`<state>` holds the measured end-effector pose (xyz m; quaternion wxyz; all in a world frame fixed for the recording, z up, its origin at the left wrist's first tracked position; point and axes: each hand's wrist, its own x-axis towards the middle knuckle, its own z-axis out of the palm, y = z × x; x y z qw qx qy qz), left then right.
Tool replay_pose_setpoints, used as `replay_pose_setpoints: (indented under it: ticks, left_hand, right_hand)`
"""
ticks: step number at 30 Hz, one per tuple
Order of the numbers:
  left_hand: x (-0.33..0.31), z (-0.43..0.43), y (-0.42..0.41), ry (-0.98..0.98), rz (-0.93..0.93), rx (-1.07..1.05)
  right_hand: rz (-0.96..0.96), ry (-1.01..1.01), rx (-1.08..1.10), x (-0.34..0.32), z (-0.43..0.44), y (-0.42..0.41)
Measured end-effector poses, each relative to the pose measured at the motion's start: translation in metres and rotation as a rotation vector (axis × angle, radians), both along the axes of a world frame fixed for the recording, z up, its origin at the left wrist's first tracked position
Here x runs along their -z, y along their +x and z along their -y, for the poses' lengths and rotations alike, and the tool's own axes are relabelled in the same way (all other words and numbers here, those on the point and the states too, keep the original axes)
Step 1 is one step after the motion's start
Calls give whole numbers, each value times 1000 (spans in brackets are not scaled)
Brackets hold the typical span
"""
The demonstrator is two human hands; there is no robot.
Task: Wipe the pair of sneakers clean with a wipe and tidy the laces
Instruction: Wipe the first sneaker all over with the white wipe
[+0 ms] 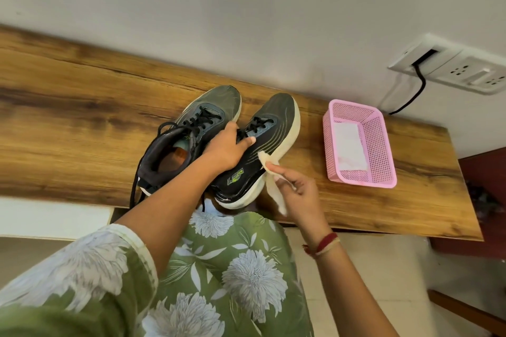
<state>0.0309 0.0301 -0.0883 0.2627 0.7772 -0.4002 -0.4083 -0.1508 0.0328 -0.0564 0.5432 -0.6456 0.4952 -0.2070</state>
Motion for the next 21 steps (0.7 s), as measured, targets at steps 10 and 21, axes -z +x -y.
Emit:
replay_pose_setpoints:
  ticks: [10, 21]
  left_hand:
    - [1, 0, 4, -10, -28, 6]
    - [2, -1, 3, -16, -18, -3]
  right_hand:
    - [-165, -287, 207, 12, 48, 17]
    - [-221, -255, 31, 5, -9, 11]
